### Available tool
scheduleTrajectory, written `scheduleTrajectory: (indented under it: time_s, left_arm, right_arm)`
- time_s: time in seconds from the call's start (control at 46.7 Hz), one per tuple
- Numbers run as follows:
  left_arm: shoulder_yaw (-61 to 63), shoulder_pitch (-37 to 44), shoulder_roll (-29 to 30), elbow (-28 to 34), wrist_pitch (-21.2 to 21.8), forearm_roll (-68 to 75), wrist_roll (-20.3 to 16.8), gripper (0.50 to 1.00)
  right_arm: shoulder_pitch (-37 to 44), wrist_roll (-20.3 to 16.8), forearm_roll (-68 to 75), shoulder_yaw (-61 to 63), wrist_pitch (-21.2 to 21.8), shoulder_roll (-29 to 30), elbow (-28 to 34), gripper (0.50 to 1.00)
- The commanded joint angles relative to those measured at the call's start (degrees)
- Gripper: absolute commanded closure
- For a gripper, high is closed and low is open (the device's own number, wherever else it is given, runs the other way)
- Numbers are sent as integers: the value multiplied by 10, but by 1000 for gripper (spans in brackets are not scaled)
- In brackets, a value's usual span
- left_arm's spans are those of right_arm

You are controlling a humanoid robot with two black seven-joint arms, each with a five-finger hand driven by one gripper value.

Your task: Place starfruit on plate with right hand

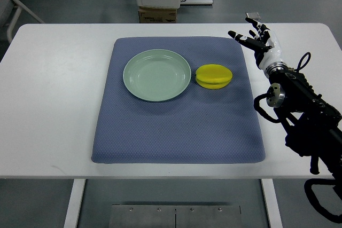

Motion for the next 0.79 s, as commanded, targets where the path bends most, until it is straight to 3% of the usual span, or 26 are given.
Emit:
scheduleTrajectory:
  time_s: [0.0,0.771]
  left_arm:
    - [0,-1,0,0,2,1,0,500]
    - [0,10,0,1,6,-1,0,500]
  right_arm:
    - [1,1,-1,-1,-1,0,0,500]
    - [0,4,-1,-4,0,0,2,500]
